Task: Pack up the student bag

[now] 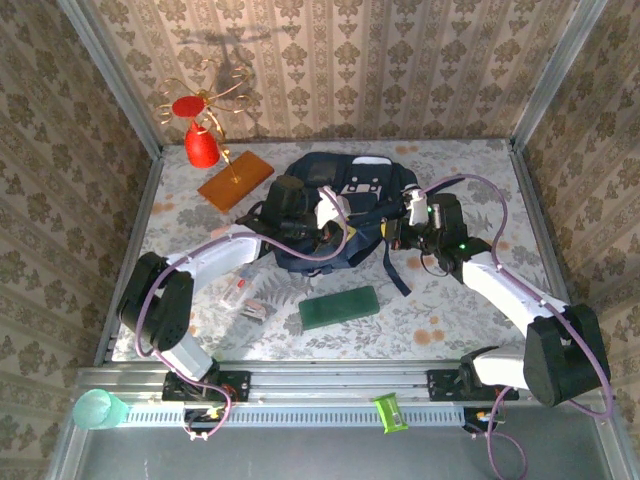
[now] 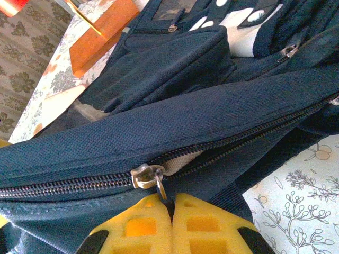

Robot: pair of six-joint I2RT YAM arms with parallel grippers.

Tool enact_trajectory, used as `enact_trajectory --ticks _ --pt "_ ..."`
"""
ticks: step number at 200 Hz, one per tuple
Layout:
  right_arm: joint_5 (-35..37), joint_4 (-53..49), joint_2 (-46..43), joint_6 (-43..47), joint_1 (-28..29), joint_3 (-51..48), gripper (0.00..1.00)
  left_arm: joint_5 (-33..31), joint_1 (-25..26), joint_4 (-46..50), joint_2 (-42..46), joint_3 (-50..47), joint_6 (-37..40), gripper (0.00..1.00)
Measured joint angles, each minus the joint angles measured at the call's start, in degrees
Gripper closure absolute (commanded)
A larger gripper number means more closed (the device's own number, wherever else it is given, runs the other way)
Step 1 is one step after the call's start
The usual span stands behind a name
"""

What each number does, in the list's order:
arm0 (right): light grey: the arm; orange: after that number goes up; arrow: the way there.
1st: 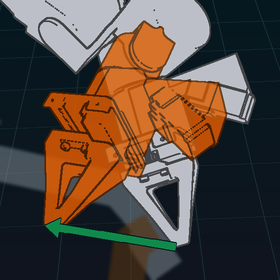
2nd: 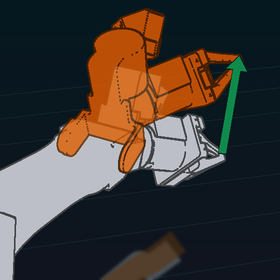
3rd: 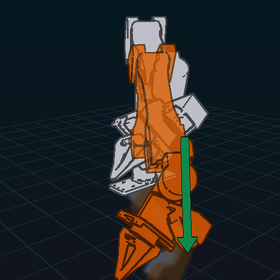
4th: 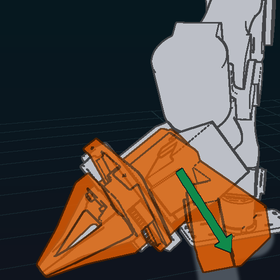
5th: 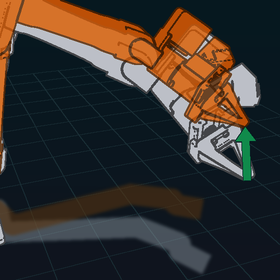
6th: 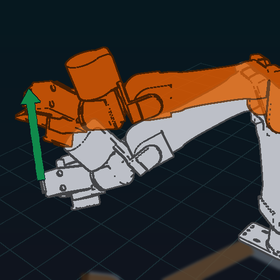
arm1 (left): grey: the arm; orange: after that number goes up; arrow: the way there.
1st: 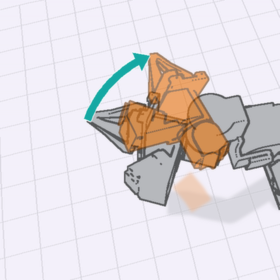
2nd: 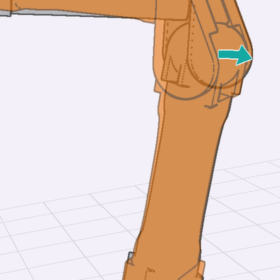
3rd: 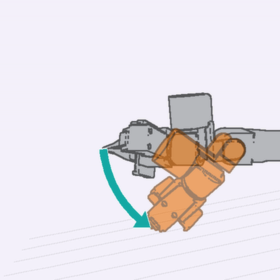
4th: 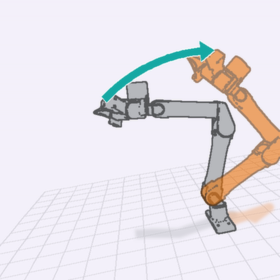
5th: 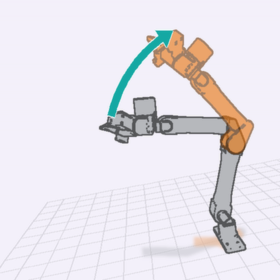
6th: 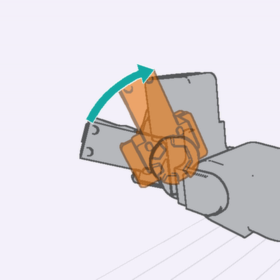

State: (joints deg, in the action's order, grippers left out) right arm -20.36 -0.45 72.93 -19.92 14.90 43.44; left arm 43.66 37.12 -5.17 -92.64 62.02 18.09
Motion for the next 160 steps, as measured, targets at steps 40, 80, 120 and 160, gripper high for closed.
enact_trajectory --ticks 40,80,120,160 --pt "-4.4 1.3 -1.6 5.4 -0.6 -2.1 1.00 0.0 0.0 0.3 -0.4 0.0 1.1 1.00" --pt "-6.3 0.2 -4.8 8.7 0.3 -3.8 1.00 -0.1 0.3 1.8 -1.4 0.7 2.1 1.00" --pt "-8.7 0.4 -4.7 9.5 3.5 -3.8 1.00 -0.7 1.0 3.1 -2.6 1.2 2.8 1.00" --pt "-7.2 -1.1 -4.0 9.3 4.5 -2.8 1.00 -1.1 1.2 3.4 -3.1 1.4 3.4 1.00"
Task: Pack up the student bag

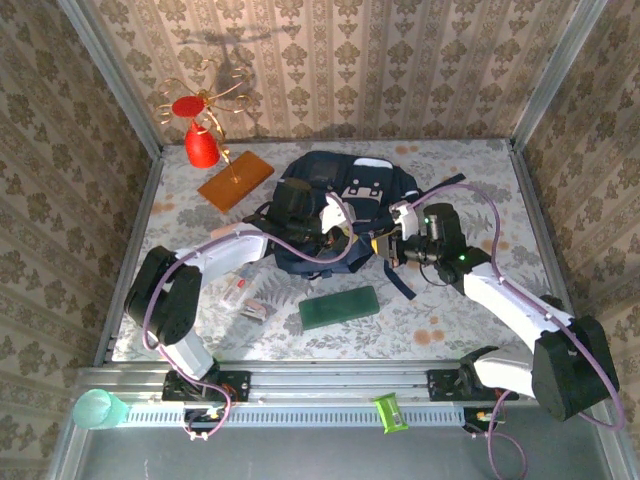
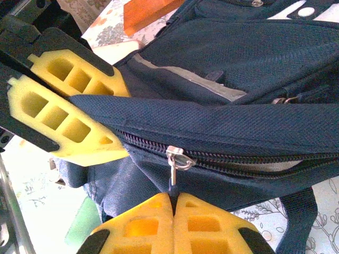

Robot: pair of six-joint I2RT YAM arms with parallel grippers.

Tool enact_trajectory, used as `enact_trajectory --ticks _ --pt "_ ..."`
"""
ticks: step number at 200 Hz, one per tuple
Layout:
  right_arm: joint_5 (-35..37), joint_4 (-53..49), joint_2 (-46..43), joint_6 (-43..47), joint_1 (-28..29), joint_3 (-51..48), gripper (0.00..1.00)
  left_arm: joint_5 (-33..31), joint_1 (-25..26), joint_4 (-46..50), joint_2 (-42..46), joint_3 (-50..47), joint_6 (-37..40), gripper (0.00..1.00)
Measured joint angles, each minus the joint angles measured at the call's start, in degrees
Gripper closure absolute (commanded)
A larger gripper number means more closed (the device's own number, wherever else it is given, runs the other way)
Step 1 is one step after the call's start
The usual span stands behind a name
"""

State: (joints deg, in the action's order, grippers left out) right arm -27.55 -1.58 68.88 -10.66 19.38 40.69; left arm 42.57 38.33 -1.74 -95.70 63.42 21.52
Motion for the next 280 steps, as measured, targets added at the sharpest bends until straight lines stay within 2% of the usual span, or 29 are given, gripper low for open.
enact_trajectory --ticks 27,69,96,123,187,211,227,248,266,280 --pt "6.8 -5.3 0.7 -1.4 -0.8 2.5 1.00 -0.7 -0.1 0.0 0.0 0.0 0.2 1.00" --pt "22.8 -10.5 2.2 -4.9 -3.5 3.1 1.00 0.3 -0.2 -1.6 0.2 -0.8 -0.4 1.00" --pt "27.1 -10.4 4.5 -6.3 -5.4 3.6 1.00 2.6 -0.6 -4.1 0.7 -2.2 -1.5 1.00" --pt "27.2 -10.3 7.2 -6.8 -8.0 5.0 1.00 4.3 -1.5 -5.6 1.5 -3.0 -2.1 1.00" --pt "13.2 -7.3 15.0 -7.6 -13.7 9.9 1.00 4.7 -3.0 -8.0 1.6 -3.7 -3.1 1.00" --pt "11.4 -7.5 15.3 -7.6 -14.5 10.3 0.78 3.6 -2.5 -8.0 1.2 -3.6 -3.1 1.00" --pt "14.1 -7.9 13.9 -7.7 -15.9 9.6 0.66 3.1 -1.4 -7.6 -0.4 -1.9 -3.1 1.00" --pt "19.1 -10.2 8.6 -7.6 -18.3 7.3 0.54 1.8 0.7 -7.4 -4.9 3.2 -3.5 1.00" --pt "23.0 -13.1 2.6 -7.6 -18.9 6.7 0.48 -0.4 3.0 -7.7 -9.9 8.8 -4.5 1.00" --pt "25.3 -14.5 -1.3 -7.4 -18.9 7.1 0.45 -2.7 4.8 -8.3 -13.4 12.4 -5.9 0.96"
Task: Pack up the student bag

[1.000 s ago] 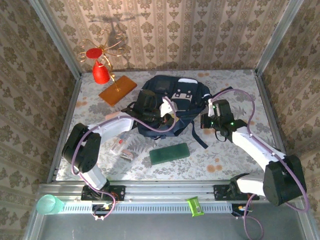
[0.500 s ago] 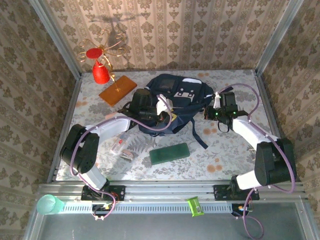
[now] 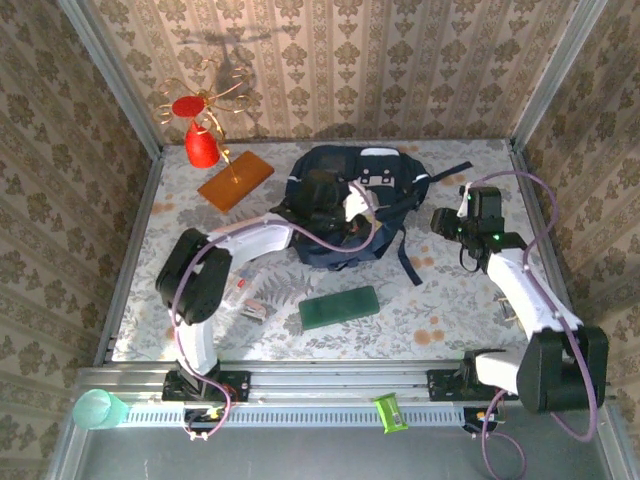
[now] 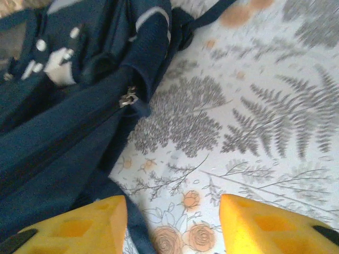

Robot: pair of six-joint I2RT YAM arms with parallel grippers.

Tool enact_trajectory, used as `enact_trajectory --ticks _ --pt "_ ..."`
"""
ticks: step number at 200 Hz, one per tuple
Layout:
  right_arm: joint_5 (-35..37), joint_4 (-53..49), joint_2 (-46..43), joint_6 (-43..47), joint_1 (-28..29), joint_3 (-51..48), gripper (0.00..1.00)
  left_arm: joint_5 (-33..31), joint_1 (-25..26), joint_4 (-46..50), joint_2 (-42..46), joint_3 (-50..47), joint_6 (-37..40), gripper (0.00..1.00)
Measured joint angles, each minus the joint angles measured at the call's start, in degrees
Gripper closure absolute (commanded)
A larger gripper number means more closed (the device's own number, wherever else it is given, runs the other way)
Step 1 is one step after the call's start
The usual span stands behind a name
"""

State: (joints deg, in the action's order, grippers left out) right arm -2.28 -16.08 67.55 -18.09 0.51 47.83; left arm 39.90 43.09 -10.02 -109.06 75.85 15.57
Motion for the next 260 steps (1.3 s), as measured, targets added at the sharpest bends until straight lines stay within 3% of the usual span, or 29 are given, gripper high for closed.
enact_trajectory --ticks 16,48,73,90,112,149,180,210,260 --pt "1.9 -2.2 -2.4 0.2 -0.2 1.8 0.44 -3.2 2.1 -1.3 -3.1 2.6 -1.8 0.90" --pt "4.5 -4.5 -2.6 0.3 -1.1 5.2 0.42 -7.8 7.2 -4.6 -8.9 6.2 -4.6 0.54" --pt "5.4 -5.7 -2.4 0.3 -2.3 5.9 0.41 -10.3 10.2 -6.6 -7.6 4.7 -7.0 0.43" --pt "4.2 -6.0 -2.4 -0.1 -2.3 5.8 0.41 -12.3 9.9 -7.3 -2.2 -0.9 -9.0 0.41" --pt "0.6 -4.5 -1.7 -0.8 0.5 5.4 0.38 -17.2 5.6 -7.3 7.8 -9.2 -14.6 0.40" --pt "-3.8 -1.8 7.4 -1.2 15.1 5.7 0.37 -27.0 -7.2 -6.0 18.4 -17.8 -28.7 0.39" --pt "-4.9 -1.7 16.6 -1.3 22.3 7.3 0.38 -30.6 -10.5 -1.7 17.5 -20.6 -35.1 0.39" --pt "-3.9 -1.9 19.5 -1.5 22.3 7.3 0.39 -30.0 -9.6 1.5 13.7 -19.7 -37.1 0.39" --pt "-4.8 1.9 18.5 -3.7 22.3 1.6 0.42 -26.6 -9.4 5.5 1.7 -9.9 -38.6 0.45"
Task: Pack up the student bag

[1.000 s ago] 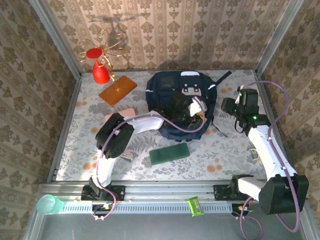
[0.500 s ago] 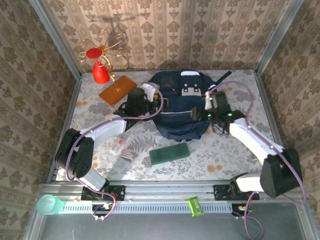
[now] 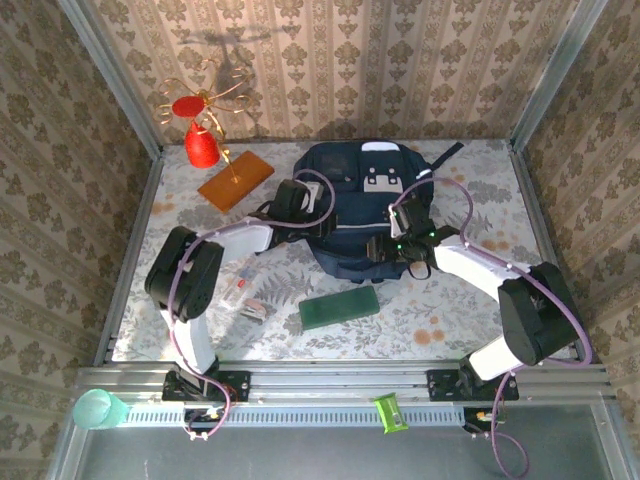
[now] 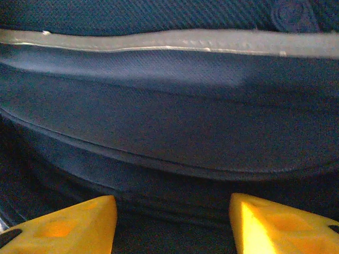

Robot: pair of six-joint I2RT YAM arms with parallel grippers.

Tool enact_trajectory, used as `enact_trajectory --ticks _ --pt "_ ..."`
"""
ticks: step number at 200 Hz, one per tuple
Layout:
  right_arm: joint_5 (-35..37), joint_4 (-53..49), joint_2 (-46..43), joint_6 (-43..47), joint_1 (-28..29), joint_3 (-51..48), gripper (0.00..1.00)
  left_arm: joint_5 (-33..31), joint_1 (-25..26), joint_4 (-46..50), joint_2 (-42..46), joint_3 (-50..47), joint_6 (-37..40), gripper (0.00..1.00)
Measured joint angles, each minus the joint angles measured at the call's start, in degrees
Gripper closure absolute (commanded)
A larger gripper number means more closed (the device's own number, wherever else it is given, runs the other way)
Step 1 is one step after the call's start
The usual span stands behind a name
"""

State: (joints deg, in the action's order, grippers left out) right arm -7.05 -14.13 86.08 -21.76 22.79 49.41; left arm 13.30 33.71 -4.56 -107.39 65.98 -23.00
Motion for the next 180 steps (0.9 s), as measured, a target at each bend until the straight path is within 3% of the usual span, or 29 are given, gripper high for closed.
enact_trajectory --ticks 55,91,123,150,180 --pt "-3.4 8.3 1.3 -7.0 4.6 -1.7 0.44 2.4 -0.3 5.6 -10.4 14.3 0.3 0.46" --pt "-8.2 11.9 7.8 -9.8 10.1 4.8 0.44 5.1 -1.2 7.6 -16.3 23.5 2.3 0.45" --pt "-10.5 12.9 6.3 -9.4 10.8 6.3 0.42 6.7 -2.3 9.4 -17.7 28.0 4.3 0.43" --pt "-10.1 10.8 -1.6 -6.2 5.0 3.1 0.38 5.1 -3.2 8.8 -13.4 24.6 5.8 0.41" --pt "-7.2 7.7 -11.6 -5.2 -11.3 -2.8 0.33 0.4 -3.3 6.3 2.1 9.3 5.5 0.39"
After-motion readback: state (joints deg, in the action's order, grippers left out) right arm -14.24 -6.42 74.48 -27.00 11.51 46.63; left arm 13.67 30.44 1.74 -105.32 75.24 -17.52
